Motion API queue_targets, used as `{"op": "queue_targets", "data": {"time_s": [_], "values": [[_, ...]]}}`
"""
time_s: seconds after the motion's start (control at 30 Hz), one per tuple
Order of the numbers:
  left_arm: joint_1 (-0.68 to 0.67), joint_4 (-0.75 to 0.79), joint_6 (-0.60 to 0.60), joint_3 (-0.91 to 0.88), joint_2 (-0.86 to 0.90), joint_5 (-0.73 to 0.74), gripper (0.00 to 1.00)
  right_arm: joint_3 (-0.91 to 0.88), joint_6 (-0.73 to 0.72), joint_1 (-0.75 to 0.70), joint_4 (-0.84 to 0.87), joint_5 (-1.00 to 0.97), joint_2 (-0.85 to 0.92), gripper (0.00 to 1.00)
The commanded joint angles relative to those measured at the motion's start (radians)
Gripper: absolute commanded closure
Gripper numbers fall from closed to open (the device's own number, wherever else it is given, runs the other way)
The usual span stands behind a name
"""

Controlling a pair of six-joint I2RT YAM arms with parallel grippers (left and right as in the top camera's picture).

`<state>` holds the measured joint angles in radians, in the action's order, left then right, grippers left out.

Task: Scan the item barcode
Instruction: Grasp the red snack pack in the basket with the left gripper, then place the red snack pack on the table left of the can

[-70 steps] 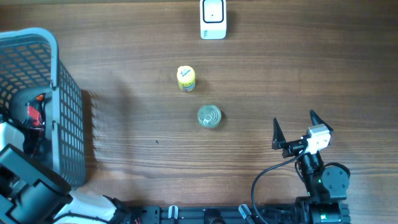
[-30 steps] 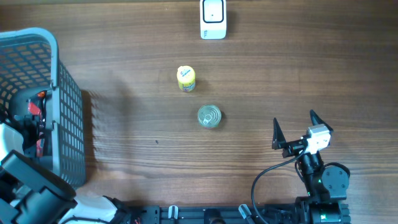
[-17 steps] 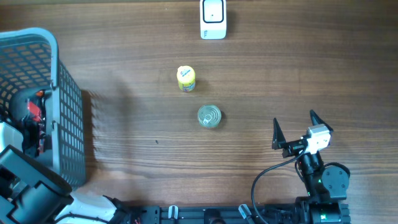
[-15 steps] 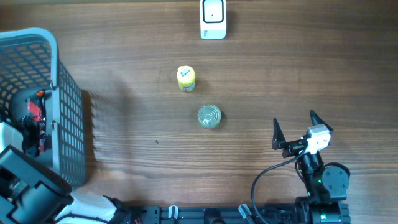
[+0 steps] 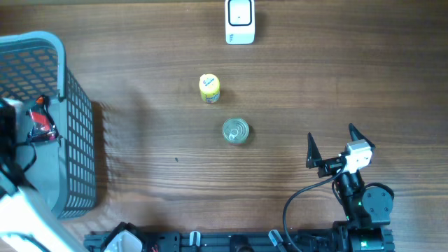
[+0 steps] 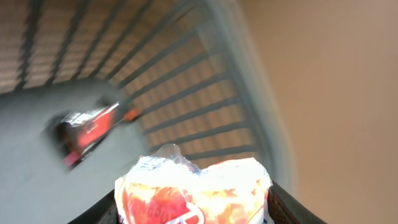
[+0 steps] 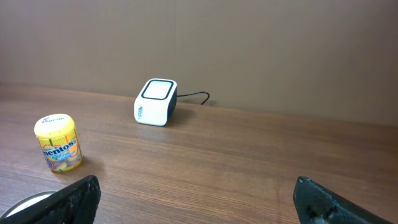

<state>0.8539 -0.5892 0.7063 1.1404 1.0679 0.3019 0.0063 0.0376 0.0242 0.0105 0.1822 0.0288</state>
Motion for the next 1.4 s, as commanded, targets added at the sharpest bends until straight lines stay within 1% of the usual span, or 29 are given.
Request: {"op": "queue_targets", "data": {"time_s": [0.0, 0.1, 0.13, 0.2, 0.27, 0.33, 0.4, 0.47, 0.5, 0.57, 0.63, 0.7, 0.73, 0.83, 1.0, 1.03, 1.07, 1.1, 1.13, 1.17, 1.2, 1.27, 1.37], "values": [[0.001, 0.071, 0.022, 0.026, -0.178, 0.205, 0.46, -0.001, -0.014, 0.000, 0.003, -0.003, -0.004, 0.00], [-0.007, 0.123, 0.080, 0.026, -0.258, 0.381, 0.48, -0.001, -0.014, 0.000, 0.003, -0.003, -0.004, 0.00], [-0.023, 0.124, 0.119, 0.026, -0.266, 0.412, 0.49, -0.001, -0.014, 0.000, 0.003, -0.003, -0.004, 0.00], [-0.079, 0.123, 0.181, 0.026, -0.262, 0.446, 0.50, -0.001, -0.014, 0.000, 0.003, -0.003, -0.004, 0.00], [-0.180, 0.123, 0.182, 0.026, -0.239, 0.439, 0.52, -0.001, -0.014, 0.000, 0.003, -0.003, -0.004, 0.00], [-0.327, 0.125, 0.165, 0.026, -0.182, 0.375, 0.53, -0.001, -0.014, 0.000, 0.003, -0.003, -0.004, 0.00], [-0.481, 0.127, 0.130, 0.026, -0.105, 0.268, 0.58, -0.001, -0.014, 0.000, 0.003, -0.003, -0.004, 0.00], [-0.634, 0.127, 0.074, 0.026, -0.013, 0.150, 0.59, -0.001, -0.014, 0.000, 0.003, -0.003, -0.004, 0.00], [-0.719, 0.125, 0.035, 0.026, 0.050, 0.075, 0.59, -0.001, -0.014, 0.000, 0.003, -0.003, -0.004, 0.00], [-0.851, 0.111, -0.014, 0.026, 0.172, -0.070, 0.56, -0.001, -0.014, 0.000, 0.003, -0.003, -0.004, 0.00], [-0.956, 0.080, -0.027, 0.026, 0.311, -0.233, 0.54, -0.001, -0.014, 0.000, 0.003, -0.003, -0.004, 0.00], [-1.017, 0.043, -0.026, 0.026, 0.440, -0.346, 0.53, -0.001, -0.014, 0.000, 0.003, -0.003, -0.004, 0.00], [-1.032, 0.024, -0.026, 0.026, 0.502, -0.361, 0.53, -0.001, -0.014, 0.000, 0.003, -0.003, -0.004, 0.00], [-1.037, -0.024, -0.022, 0.025, 0.686, -0.359, 0.56, -0.001, -0.014, 0.000, 0.003, -0.003, -0.004, 0.00], [-1.069, -0.035, -0.023, 0.023, 0.846, -0.318, 0.57, -0.001, -0.014, 0.000, 0.003, -0.003, -0.004, 0.00], [-1.081, -0.035, -0.023, 0.023, 0.859, -0.318, 0.53, -0.001, -0.014, 0.000, 0.003, -0.003, -0.004, 0.00], [-1.093, -0.034, -0.027, 0.023, 0.862, -0.318, 0.46, -0.001, -0.014, 0.000, 0.003, -0.003, -0.004, 0.00], [-1.102, -0.032, -0.039, 0.023, 0.862, -0.318, 0.30, -0.001, -0.014, 0.000, 0.003, -0.003, -0.004, 0.00], [-1.112, -0.033, -0.069, 0.025, 0.850, -0.318, 0.02, -0.001, -0.014, 0.000, 0.003, -0.003, -0.004, 0.00], [-1.116, -0.039, -0.100, 0.025, 0.827, -0.318, 0.00, -0.001, -0.014, 0.000, 0.003, -0.003, -0.004, 0.00], [-1.116, -0.055, -0.101, 0.026, 0.795, -0.319, 0.00, -0.001, -0.014, 0.000, 0.003, -0.003, -0.004, 0.00], [-1.104, -0.096, -0.103, 0.035, 0.673, -0.319, 0.00, -0.001, -0.014, 0.000, 0.003, -0.003, -0.004, 0.00], [-1.091, -0.145, -0.139, 0.068, 0.466, -0.322, 0.00, -0.001, -0.014, 0.000, 0.003, -0.003, -0.004, 0.00]]}}
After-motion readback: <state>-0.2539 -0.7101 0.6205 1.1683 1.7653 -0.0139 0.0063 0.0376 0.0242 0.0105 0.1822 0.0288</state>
